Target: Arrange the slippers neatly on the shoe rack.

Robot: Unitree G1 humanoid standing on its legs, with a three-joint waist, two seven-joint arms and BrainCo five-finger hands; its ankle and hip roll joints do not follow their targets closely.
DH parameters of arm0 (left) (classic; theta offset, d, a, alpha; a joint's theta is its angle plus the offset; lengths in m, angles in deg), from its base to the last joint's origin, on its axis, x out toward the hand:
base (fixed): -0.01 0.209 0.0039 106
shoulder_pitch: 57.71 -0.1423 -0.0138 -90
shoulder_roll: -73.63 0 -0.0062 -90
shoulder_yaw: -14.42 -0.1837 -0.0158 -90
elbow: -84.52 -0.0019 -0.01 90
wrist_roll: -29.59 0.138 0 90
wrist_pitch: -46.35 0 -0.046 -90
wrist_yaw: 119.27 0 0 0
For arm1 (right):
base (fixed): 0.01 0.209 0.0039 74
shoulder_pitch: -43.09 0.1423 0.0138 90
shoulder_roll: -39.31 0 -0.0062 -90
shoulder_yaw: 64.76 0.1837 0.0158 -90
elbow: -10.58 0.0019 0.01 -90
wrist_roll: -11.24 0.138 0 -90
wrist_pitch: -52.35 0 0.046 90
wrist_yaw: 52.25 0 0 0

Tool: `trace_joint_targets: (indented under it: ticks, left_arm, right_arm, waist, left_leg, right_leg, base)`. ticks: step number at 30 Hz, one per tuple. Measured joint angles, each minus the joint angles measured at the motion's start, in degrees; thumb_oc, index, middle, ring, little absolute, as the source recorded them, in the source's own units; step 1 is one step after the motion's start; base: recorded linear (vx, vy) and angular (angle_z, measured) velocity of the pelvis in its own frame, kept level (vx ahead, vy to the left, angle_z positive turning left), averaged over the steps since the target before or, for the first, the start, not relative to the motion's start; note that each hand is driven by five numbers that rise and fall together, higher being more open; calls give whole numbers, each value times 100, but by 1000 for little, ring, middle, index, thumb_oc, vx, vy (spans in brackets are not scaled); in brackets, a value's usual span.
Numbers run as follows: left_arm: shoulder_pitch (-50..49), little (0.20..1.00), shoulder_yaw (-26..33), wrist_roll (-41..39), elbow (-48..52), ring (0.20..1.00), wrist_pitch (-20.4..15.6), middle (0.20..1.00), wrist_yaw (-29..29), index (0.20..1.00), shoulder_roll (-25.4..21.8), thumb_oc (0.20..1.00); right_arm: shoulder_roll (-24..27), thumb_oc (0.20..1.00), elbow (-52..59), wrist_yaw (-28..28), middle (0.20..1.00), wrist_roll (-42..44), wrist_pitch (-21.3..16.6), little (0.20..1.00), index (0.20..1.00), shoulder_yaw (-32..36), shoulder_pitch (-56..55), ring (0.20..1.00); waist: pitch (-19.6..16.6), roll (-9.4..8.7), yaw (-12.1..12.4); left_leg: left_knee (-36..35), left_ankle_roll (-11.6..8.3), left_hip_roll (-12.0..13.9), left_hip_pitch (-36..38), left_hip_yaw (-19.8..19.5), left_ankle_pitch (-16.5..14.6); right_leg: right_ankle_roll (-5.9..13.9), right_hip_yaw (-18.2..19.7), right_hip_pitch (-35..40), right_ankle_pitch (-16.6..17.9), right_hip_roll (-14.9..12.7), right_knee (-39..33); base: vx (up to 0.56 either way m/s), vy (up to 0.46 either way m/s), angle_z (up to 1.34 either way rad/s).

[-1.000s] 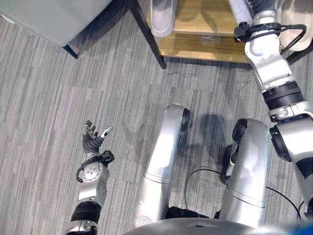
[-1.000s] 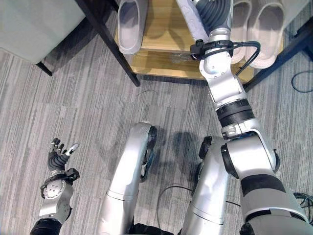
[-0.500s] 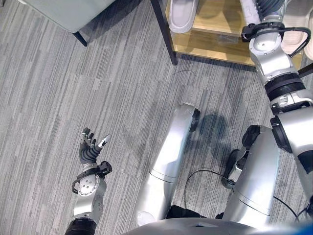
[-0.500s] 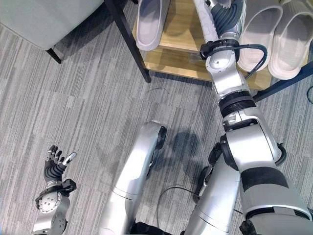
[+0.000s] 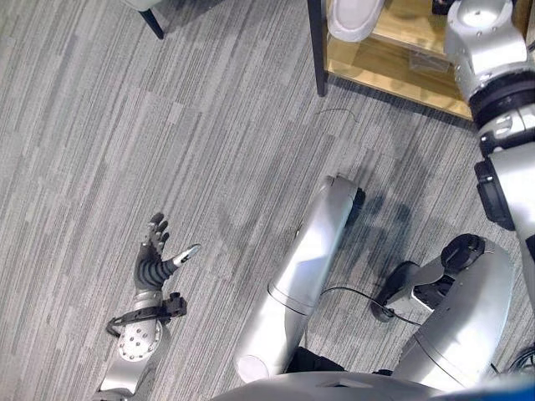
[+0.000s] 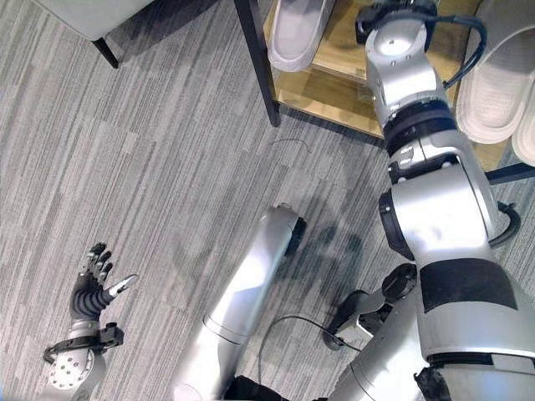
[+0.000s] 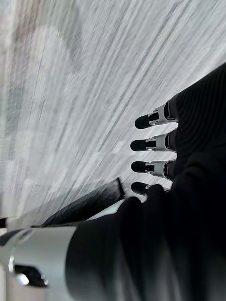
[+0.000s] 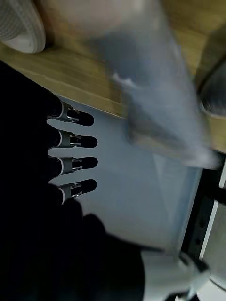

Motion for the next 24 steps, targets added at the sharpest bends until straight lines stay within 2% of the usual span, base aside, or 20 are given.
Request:
trace_joint_targets:
  ticks: [6, 11, 12, 14, 17, 18, 19, 24]
  left_arm:
    - [94, 1000, -194, 7, -129, 1000, 20, 1000, 103, 1000, -4, 1000]
    - [110, 1000, -209, 11, -119, 1000, 66, 1000, 215, 1000, -4, 1000]
    - [126, 1000, -208, 17, -115, 1000, 99, 1000, 247, 1000, -6, 1000]
    - [126, 1000, -208, 21, -113, 1000, 144, 1000, 268, 1000, -6, 1000]
    - [125, 1000, -209, 226, 19, 1000, 182, 1000, 289, 1000, -8, 1000]
    - [150, 1000, -208, 232, 204, 1000, 233, 1000, 293, 1000, -31, 1000]
    - [174, 1000, -211, 268, 259, 1000, 265, 1000, 299, 1000, -28, 1000]
    - [169, 1000, -222, 390, 218, 1000, 363, 1000, 406, 1000, -44, 1000]
  right_arm:
    - [-31, 1000, 87, -69, 1000, 102, 107, 1000, 1000, 110, -48, 1000]
    - [117, 1000, 407, -211, 1000, 95, 220, 1000, 1000, 107, -198, 1000]
    - [270, 1000, 825, -298, 1000, 32, 219, 1000, 1000, 111, -364, 1000]
    - [357, 1000, 872, -395, 1000, -152, 232, 1000, 1000, 112, -401, 1000]
    - [438, 1000, 885, -544, 1000, -842, 459, 1000, 1000, 16, -448, 1000]
    - [434, 1000, 328, -540, 1000, -1245, 636, 1000, 1000, -357, -329, 1000]
    - [268, 1000, -159, -523, 1000, -1387, 810, 1000, 1000, -368, -332, 1000]
    - [22, 1000, -492, -439, 1000, -1461, 990, 1000, 1000, -484, -337, 1000]
  waist:
    - [-2, 4, -15]
    - [-3, 5, -194]
    - [-3, 5, -230]
    - [-2, 4, -274]
    - [-2, 2, -336]
    - [0, -1, -347]
    - [1, -3, -364]
    - [-3, -35, -409]
  left_leg:
    - [0, 18, 47, -28, 81, -68]
    - [17, 11, 111, -118, 122, -77]
    - [16, 12, 113, -116, 128, -77]
    - [16, 11, 122, -113, 129, -75]
    - [17, 8, 124, -102, 143, -74]
    - [36, -2, 121, -72, 144, -69]
    - [36, -2, 124, -14, 144, -69]
    - [40, -38, 115, -9, 127, -52]
  right_leg:
    - [-18, 64, -112, -8, 8, 9]
    - [-51, 102, -279, -22, 17, 80]
    - [-51, 104, -276, -22, 18, 79]
    - [-49, 109, -277, -20, 26, 83]
    - [-43, 131, -280, -18, 52, 90]
    - [-37, 142, -263, -14, 50, 131]
    - [-40, 143, -214, -15, 49, 136]
    - [-45, 138, -204, -18, 52, 139]
  base:
    - [-17, 16, -4]
    - [-33, -33, -3]
    - [-40, -36, -1]
    - [-17, -14, 0]
    - [-29, -49, 0]
    - [-53, -79, 2]
    - [-31, -31, 1]
    - [-7, -4, 0]
